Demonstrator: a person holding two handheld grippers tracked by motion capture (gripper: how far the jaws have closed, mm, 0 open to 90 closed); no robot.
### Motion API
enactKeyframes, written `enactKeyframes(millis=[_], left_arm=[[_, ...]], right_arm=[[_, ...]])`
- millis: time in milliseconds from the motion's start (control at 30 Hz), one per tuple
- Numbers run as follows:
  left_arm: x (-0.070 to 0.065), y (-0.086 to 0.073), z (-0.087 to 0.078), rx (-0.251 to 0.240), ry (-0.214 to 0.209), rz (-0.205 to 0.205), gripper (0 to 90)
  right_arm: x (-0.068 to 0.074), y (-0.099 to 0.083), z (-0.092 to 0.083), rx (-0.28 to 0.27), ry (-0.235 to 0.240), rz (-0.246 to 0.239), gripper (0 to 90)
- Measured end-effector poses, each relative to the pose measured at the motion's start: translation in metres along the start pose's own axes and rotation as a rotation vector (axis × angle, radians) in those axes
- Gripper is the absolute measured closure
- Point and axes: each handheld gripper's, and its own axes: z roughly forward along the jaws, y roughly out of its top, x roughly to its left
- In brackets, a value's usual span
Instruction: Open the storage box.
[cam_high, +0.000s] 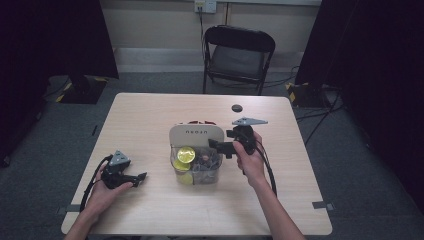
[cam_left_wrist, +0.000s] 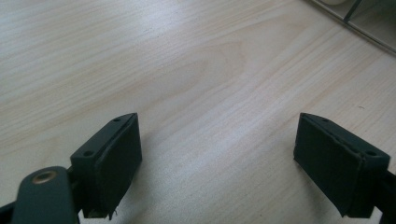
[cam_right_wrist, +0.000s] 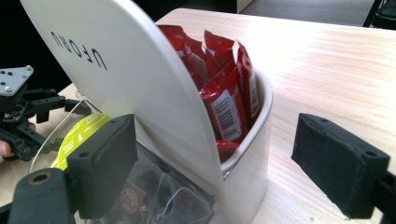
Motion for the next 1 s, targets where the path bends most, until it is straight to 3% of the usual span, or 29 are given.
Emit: enactKeyframes(millis=[300,500,700,733,867,933,1000], left_arm=[[0.000,0.000,0.000,-0.001,-0.001,-0.004,15.2],[0.003,0.002,-0.005,0.002,-0.020,-0.065,19.4],[-0.002,0.008,-0.012,-0.049,-0.042,-0.105,21.0],[-0.005,0.011,-0.014,-0.068,-0.065,-0.121,21.2],[-0.014,0.021,-0.019,-0.097,-0.090,-0.107,22.6],[-0.017,0.025,-0.018,-0.066,-0.104,-0.096,24.3],[-0.020,0.027,-0.019,-0.078,-0.114,-0.075,24.3]], right_arm=[[-0.002,0.000,0.005,0.005,0.005,0.009,8.4],[-0.001,0.000,0.004,0.006,-0.002,-0.004,9.2],[-0.001,0.000,0.003,0.007,-0.004,-0.007,9.4],[-0.001,0.000,0.003,0.006,-0.003,-0.006,9.1],[-0.002,0.001,0.003,0.010,-0.002,-0.009,9.0],[-0.002,0.001,0.003,0.009,-0.002,-0.009,9.0],[-0.002,0.002,0.003,0.007,-0.002,-0.010,9.0]])
